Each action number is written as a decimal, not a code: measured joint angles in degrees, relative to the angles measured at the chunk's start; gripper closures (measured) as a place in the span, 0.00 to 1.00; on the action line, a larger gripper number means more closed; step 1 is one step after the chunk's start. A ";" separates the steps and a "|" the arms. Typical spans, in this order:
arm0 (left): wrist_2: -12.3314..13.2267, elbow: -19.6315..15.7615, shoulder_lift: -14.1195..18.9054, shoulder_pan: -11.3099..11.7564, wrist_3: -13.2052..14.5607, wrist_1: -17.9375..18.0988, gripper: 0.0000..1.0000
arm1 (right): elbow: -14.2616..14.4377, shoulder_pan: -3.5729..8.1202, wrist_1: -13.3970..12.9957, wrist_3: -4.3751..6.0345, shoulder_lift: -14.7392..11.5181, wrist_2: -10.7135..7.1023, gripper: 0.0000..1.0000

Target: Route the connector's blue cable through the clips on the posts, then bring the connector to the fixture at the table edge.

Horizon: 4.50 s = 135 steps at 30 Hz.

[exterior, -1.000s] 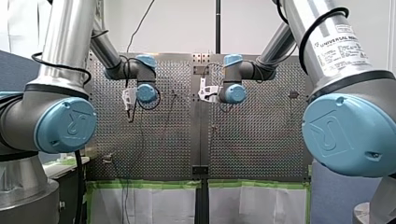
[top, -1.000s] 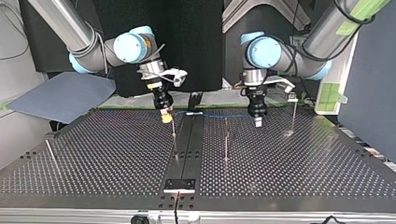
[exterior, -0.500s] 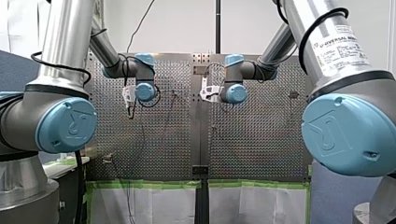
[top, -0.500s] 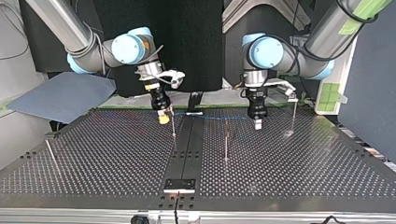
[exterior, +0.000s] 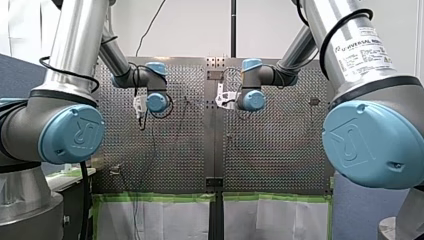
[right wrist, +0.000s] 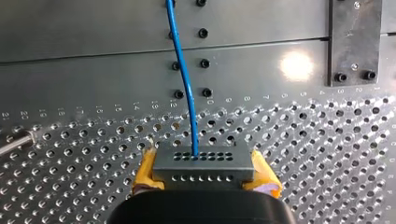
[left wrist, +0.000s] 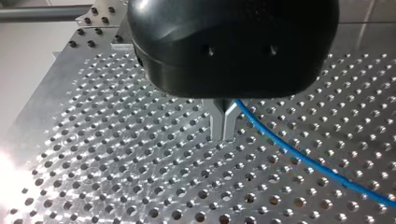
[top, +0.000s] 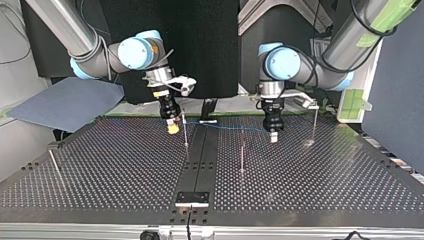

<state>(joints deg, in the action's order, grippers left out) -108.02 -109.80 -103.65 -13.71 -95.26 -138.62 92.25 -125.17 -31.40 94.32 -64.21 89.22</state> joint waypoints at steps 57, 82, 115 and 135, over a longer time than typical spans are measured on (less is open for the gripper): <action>9.11 12.45 -8.94 3.06 -4.41 -3.43 1.00 | -11.52 4.01 2.66 0.91 7.36 -2.51 1.00; 7.74 16.07 -10.73 3.89 -4.41 -7.61 1.00 | -16.52 5.20 3.94 0.92 9.68 -4.03 1.00; 4.42 13.63 -8.86 3.50 -1.21 -9.98 0.05 | -16.52 5.14 5.14 0.60 9.94 -4.04 1.00; 8.53 6.02 -4.94 2.82 -3.82 -7.20 0.00 | -16.52 5.06 5.89 0.59 9.96 -4.04 1.00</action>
<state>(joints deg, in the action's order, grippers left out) -99.48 -103.78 -108.59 -10.89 -99.08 -145.83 75.73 -120.11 -25.51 94.91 -54.26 85.18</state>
